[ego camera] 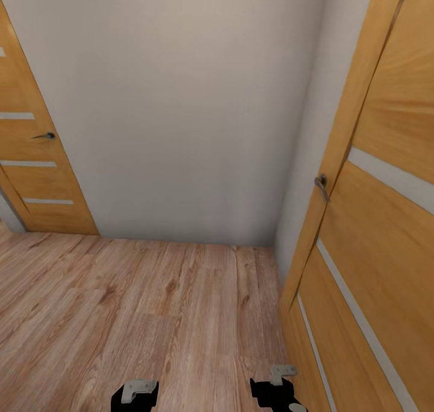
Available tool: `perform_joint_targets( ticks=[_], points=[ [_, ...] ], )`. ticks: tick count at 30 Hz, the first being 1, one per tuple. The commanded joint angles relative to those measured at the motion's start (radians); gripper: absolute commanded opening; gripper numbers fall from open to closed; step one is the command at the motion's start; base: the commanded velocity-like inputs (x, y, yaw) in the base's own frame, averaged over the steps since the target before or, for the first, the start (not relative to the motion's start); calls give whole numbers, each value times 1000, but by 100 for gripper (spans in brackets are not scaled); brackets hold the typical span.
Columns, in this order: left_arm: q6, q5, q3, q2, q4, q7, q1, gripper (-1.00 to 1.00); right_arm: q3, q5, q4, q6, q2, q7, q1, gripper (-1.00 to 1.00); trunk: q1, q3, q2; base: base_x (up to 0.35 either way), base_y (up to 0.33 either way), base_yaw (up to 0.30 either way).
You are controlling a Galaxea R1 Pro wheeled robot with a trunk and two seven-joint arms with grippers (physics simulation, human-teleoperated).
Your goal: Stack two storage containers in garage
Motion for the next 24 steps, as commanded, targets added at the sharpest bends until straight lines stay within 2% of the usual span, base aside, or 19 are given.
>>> perform_joint_targets(
  ticks=[1, 24],
  points=[
    [-3, 1, 3, 0, 1, -2, -1, 100, 2, 1, 1, -3, 0, -2, -1, 100, 0, -1, -1, 16, 0, 0],
    [-3, 1, 3, 0, 1, -2, -1, 100, 2, 1, 1, -3, 0, -2, 0, 100, 0, -1, -1, 57, 26, 0]
  ],
)
